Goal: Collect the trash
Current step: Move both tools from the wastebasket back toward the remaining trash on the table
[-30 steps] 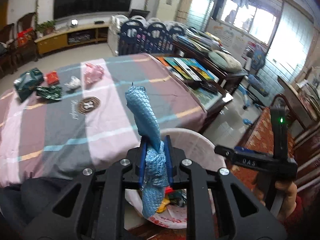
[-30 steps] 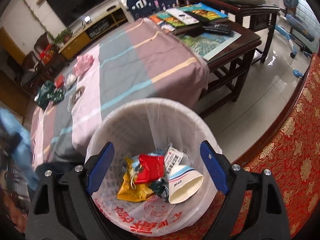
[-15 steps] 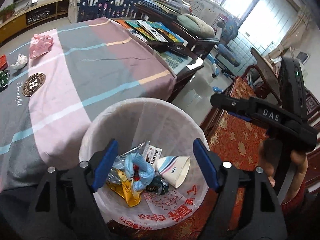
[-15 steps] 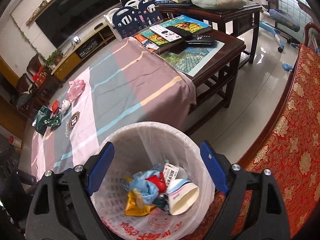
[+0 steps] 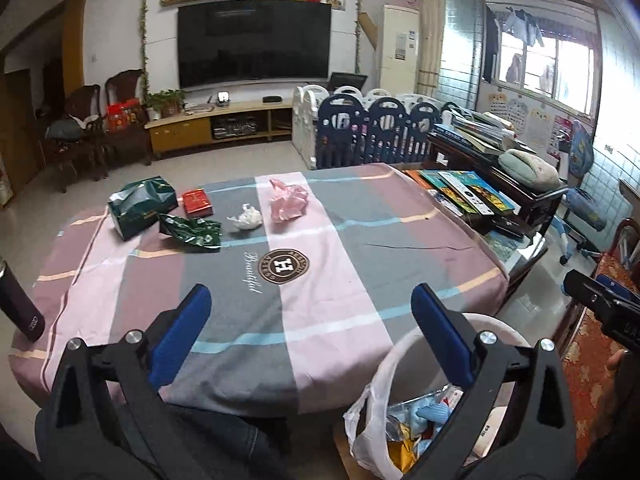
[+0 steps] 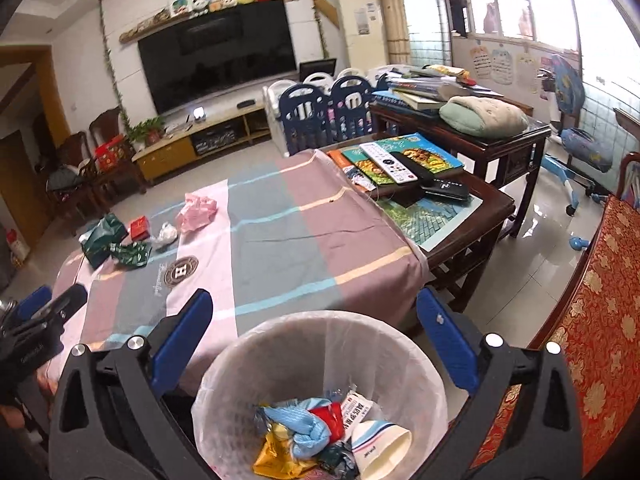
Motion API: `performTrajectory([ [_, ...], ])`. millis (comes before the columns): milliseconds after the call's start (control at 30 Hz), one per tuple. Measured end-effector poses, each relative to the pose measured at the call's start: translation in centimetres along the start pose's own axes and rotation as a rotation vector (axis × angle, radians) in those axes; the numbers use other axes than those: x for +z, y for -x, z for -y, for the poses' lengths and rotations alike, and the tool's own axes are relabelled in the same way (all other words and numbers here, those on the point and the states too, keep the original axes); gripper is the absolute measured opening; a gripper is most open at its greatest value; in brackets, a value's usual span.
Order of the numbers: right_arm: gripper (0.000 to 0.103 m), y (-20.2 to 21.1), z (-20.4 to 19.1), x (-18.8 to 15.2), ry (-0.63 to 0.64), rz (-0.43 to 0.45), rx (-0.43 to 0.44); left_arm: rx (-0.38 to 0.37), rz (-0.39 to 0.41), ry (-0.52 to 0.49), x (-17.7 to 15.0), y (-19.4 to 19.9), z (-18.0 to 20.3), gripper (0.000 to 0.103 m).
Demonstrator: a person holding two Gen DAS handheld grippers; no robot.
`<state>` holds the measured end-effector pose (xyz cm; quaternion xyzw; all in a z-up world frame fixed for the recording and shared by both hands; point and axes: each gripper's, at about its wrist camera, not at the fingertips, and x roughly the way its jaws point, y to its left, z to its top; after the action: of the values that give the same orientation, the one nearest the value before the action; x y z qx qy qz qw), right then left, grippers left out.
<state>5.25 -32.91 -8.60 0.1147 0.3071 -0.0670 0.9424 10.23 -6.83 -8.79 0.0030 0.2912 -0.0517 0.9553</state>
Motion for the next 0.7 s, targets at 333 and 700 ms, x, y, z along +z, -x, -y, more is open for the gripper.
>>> performTrajectory([
  [333,0.099,1.2,-1.6,-0.3,-0.031,0.108,-0.043,0.065,0.092,0.155,0.3,2.8,-3.8,0.1],
  [700,0.099,1.7,-5.8,-0.5,0.121,0.144,0.009,0.11,0.104,0.083,-0.2,3.4,-4.1,0.1],
])
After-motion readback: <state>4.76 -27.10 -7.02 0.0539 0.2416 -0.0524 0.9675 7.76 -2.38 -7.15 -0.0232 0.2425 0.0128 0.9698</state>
